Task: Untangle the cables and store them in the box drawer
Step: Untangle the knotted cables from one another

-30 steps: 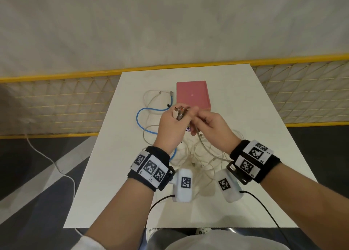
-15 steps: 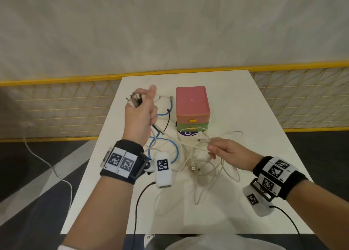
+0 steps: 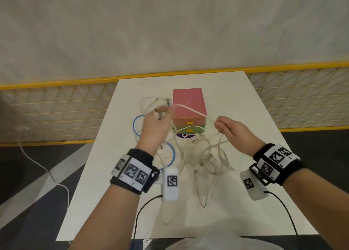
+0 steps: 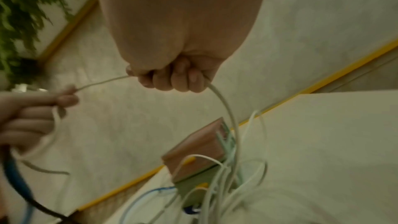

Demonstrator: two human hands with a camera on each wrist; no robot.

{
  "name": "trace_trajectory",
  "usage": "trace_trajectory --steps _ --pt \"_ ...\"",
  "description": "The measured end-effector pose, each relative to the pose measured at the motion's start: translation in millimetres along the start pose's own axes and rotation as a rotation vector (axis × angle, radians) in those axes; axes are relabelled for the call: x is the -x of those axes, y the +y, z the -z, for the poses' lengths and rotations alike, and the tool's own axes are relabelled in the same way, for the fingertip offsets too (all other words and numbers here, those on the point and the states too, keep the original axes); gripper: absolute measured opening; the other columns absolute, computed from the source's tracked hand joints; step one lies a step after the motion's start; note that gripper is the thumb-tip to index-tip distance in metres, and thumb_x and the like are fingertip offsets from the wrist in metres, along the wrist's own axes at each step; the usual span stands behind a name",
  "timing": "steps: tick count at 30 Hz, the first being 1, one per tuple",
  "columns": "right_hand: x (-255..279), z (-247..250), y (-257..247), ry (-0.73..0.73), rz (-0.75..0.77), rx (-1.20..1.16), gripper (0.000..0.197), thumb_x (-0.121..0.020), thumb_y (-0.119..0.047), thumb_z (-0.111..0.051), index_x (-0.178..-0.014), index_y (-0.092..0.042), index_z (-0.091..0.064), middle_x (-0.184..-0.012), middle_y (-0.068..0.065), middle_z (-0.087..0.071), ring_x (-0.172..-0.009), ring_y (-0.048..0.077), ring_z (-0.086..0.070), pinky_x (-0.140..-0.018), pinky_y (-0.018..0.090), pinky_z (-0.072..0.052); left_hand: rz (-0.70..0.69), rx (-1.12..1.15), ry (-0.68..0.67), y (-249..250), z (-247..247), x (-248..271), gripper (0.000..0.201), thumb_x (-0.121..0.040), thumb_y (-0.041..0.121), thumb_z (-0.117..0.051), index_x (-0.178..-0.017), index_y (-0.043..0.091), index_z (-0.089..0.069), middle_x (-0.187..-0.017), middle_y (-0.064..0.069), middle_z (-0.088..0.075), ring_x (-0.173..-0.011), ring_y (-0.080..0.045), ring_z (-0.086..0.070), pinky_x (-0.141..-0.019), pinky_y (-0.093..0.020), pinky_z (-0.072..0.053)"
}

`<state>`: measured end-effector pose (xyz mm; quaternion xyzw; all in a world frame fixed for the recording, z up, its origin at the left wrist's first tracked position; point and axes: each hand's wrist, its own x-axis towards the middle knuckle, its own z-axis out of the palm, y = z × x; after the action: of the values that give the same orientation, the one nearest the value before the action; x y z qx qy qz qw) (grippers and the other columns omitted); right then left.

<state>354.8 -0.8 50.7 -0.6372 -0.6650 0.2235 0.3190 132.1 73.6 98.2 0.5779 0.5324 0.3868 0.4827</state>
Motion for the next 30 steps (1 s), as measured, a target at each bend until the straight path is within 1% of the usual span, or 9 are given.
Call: trace_trajectory --steps 4,9,12,15,17,19,22,27,30 --pt "5 4 22 -0.007 -0.063 0.101 0.027 -0.098 -0.042 -0.034 -0.072 -0.034 -0.038 -0.065 0.001 -0.047 -0.061 0.018 -0.045 -0.066 0.037 -0.044 -0.097 -0.05 0.245 -7 25 -23 0.019 -0.094 0.033 -0.06 -0.083 0.018 -0.065 -0.06 0.01 -0.049 -0.051 -0.009 -0.043 -0.057 -0.028 -0.035" --pt "-3 -2 6 -0.008 -0.031 0.194 0.023 -0.098 -0.042 -0.034 -0.078 -0.033 -0.042 -0.06 -0.006 -0.049 -0.056 0.007 -0.047 -0.061 0.028 -0.038 -0.261 -0.393 -0.037 -18 -6 -4 0.06 -0.096 0.034 -0.056 -0.147 0.048 -0.027 -0.084 0.01 -0.064 -0.068 -0.013 -0.06 -0.068 -0.026 -0.048" --pt "-6 -3 -14 -0.018 0.037 0.194 0.015 -0.1 -0.033 -0.038 -0.09 -0.044 -0.041 -0.066 -0.037 -0.054 -0.062 -0.011 -0.052 -0.06 0.016 -0.032 -0.29 -0.309 -0.331 -27 -31 7 0.054 -0.092 0.046 -0.058 -0.14 0.055 -0.034 -0.125 0.004 -0.063 -0.103 -0.014 -0.063 -0.095 -0.036 -0.052" --pt "-7 -4 -31 -0.041 0.096 0.178 0.03 -0.099 -0.024 -0.043 -0.101 -0.051 -0.056 -0.074 -0.059 -0.043 -0.067 -0.025 -0.049 -0.063 0.007 -0.037 -0.333 -0.286 -0.407 -28 -45 10 0.022 -0.091 0.049 -0.058 -0.1 0.028 -0.056 -0.092 0.012 -0.066 -0.094 -0.01 -0.063 -0.097 -0.043 -0.049" --pt "-9 -5 -28 -0.038 0.118 0.124 0.027 -0.099 -0.028 -0.042 -0.109 -0.048 -0.056 -0.079 -0.04 -0.059 -0.066 -0.011 -0.055 -0.067 0.008 -0.039 -0.362 -0.286 -0.354 -23 -42 6 0.026 -0.091 0.048 -0.057 -0.085 0.023 -0.053 -0.076 0.013 -0.056 -0.078 -0.013 -0.057 -0.083 -0.039 -0.049" --pt "-7 -4 -15 -0.029 0.086 0.074 0.031 -0.1 -0.032 -0.037 -0.088 -0.059 -0.047 -0.074 -0.011 -0.06 -0.065 0.01 -0.055 -0.069 0.027 -0.046 -0.33 -0.21 -0.191 -17 -30 -6 0.025 -0.092 0.045 -0.058 -0.081 0.023 -0.055 -0.072 0.014 -0.052 -0.064 -0.008 -0.051 -0.061 -0.028 -0.045" --pt "-2 -2 2 -0.044 0.04 0.074 0.027 -0.101 -0.034 -0.033 -0.078 -0.045 -0.043 -0.073 0.006 -0.056 -0.07 0.029 -0.054 -0.075 0.046 -0.05 -0.303 -0.122 0.079 -13 -4 -25 0.026 -0.093 0.041 -0.06 -0.072 0.027 -0.051 -0.061 0.015 -0.047 -0.053 -0.004 -0.041 -0.055 -0.021 -0.036" --pt "-10 -8 -11 -0.043 0.075 0.061 0.032 -0.1 -0.031 -0.036 -0.093 -0.06 -0.049 -0.07 -0.018 -0.055 -0.06 0.003 -0.05 -0.064 0.018 -0.041 -0.347 -0.212 -0.087 -19 -15 -11 0.02 -0.094 0.04 -0.057 -0.113 0.036 -0.059 -0.101 0.01 -0.065 -0.082 -0.008 -0.06 -0.071 -0.016 -0.048" --pt "-15 -14 -24 -0.051 0.09 0.043 0.028 -0.099 -0.031 -0.039 -0.122 -0.036 -0.055 -0.088 -0.022 -0.063 -0.074 -0.005 -0.057 -0.072 0.017 -0.044 -0.384 -0.344 -0.309 -21 -33 6 0.023 -0.091 0.052 -0.056 -0.095 0.03 -0.059 -0.084 -0.003 -0.069 -0.07 -0.017 -0.062 -0.071 -0.038 -0.054"
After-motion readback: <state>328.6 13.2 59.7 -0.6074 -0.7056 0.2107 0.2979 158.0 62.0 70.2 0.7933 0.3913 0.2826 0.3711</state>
